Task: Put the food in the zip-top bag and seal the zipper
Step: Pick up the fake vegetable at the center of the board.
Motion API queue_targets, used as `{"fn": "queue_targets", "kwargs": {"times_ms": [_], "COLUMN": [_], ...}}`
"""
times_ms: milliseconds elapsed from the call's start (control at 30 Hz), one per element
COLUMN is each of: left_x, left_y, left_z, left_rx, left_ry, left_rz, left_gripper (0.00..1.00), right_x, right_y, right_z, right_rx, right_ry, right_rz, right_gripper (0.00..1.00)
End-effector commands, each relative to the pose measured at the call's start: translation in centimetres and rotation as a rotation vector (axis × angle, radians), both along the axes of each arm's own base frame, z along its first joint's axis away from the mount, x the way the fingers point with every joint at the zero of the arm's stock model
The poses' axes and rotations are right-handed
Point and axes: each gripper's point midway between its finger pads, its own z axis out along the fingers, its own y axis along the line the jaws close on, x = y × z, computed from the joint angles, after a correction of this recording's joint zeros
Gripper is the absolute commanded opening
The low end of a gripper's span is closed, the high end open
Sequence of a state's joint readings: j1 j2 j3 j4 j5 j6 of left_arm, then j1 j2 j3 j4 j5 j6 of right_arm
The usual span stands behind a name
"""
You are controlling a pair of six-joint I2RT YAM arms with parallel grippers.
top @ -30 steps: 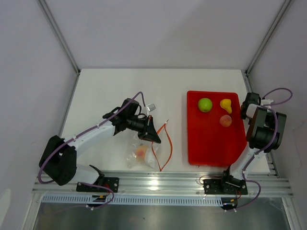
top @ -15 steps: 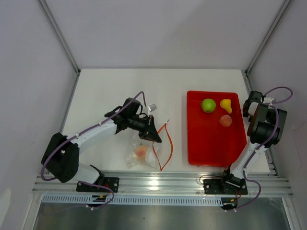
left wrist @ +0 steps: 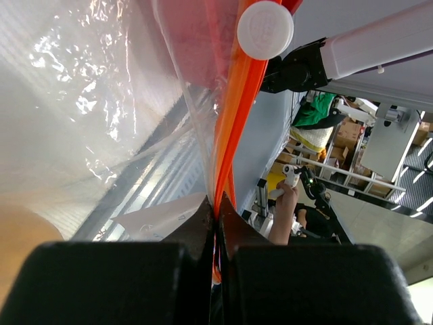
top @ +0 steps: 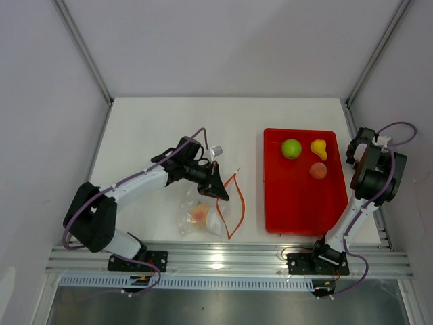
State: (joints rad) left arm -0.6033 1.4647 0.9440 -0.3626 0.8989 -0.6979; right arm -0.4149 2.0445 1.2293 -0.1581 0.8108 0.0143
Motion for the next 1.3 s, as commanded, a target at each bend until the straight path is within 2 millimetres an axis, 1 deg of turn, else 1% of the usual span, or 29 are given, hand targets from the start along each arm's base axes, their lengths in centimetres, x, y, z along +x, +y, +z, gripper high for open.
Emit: {"fn": "queue_targets", "kwargs": {"times_ms": [0, 233, 333, 400, 500, 600, 633, 733, 800, 833, 867, 900, 933, 1000, 1033, 1067, 1100, 1133, 1167, 1267], "left_x": [0.2, 0.4, 0.4, 0.4, 0.5, 0.4, 0.4, 0.5, 0.4, 0.5, 0.4, 0.5, 0.4, 0.3, 0.2, 0.1, 0.2, 0.1, 0.1, 0.1], "left_y": [-0.6, -0.7, -0.8, -0.8, -0.8, -0.8, -0.7, -0.8, -0.8, -0.8, -0.8, -0.8, -0.7, -0.7, -0.7, -0.6, -0.7, -0.6, -0.6, -0.6], "left_z": [1.1, 1.0, 0.9, 1.0, 0.9, 0.8, 0.7, 0.7, 0.7, 0.8, 0.7, 0.8, 0.7, 0.8, 0.8, 0.7, 0.8, 0.8, 0.9, 1.0], "left_rx": [-0.036, -0.034, -0.033, -0.034, -0.035, -0.032, -0.032, -0.035, -0.037, -0.038, -0.037, -0.040, -0.038, -0.040, -0.042, -0.041, -0.044, -0.045, -0.047, -0.048], "left_ry": [-0.026, -0.022, -0.021, -0.019, -0.021, -0.018, -0.018, -0.018, -0.017, -0.019, -0.017, -0.023, -0.019, -0.020, -0.022, -0.018, -0.021, -0.021, -0.022, -0.026], "left_rz": [-0.039, -0.041, -0.042, -0.044, -0.044, -0.047, -0.048, -0.048, -0.050, -0.047, -0.049, -0.046, -0.046, -0.046, -0.045, -0.043, -0.042, -0.040, -0.040, -0.037], "left_gripper": [0.02, 0.02, 0.02, 0.02, 0.02, 0.02, 0.02, 0.02, 0.02, 0.02, 0.01, 0.01, 0.02, 0.01, 0.01, 0.01, 0.01, 0.01, 0.01, 0.02], "right_x": [0.4, 0.0, -0.2, -0.3, -0.3, -0.4, -0.3, -0.2, -0.1, 0.0, 0.1, 0.2, 0.2, 0.3, 0.3, 0.3, 0.2, 0.3, 0.2, 0.2], "right_y": [0.0, -0.3, -0.2, -0.2, -0.2, 0.0, 0.1, 0.4, 0.6, 0.7, 1.0, 1.2, 1.3, 2.0, 2.0, 2.5, 2.7, 2.9, 2.9, 3.7], "right_z": [-1.2, -2.3, -2.6, -2.9, -3.1, -3.0, -2.9, -2.6, -2.4, -2.1, -1.9, -1.7, -1.1, -0.7, 0.0, 0.1, 0.4, 0.7, 1.5, 2.6], "right_rx": [0.031, 0.051, 0.056, 0.068, 0.080, 0.086, 0.084, 0.076, 0.071, 0.064, 0.060, 0.056, 0.041, 0.036, 0.022, 0.017, 0.008, -0.004, -0.025, -0.054], "right_ry": [0.015, 0.019, 0.019, 0.016, 0.008, 0.000, -0.003, -0.002, -0.003, -0.010, -0.008, -0.009, -0.016, -0.019, -0.031, -0.029, -0.030, -0.038, -0.046, -0.048], "right_rz": [0.016, 0.001, -0.004, -0.008, -0.013, -0.012, -0.011, -0.007, -0.002, -0.001, 0.007, 0.010, 0.009, 0.024, 0.023, 0.029, 0.030, 0.029, 0.022, 0.036], "right_gripper": [0.86, 0.85, 0.83, 0.80, 0.73, 0.56, 0.47, 0.35, 0.32, 0.28, 0.27, 0.23, 0.22, 0.18, 0.13, 0.10, 0.01, 0.00, 0.00, 0.00]}}
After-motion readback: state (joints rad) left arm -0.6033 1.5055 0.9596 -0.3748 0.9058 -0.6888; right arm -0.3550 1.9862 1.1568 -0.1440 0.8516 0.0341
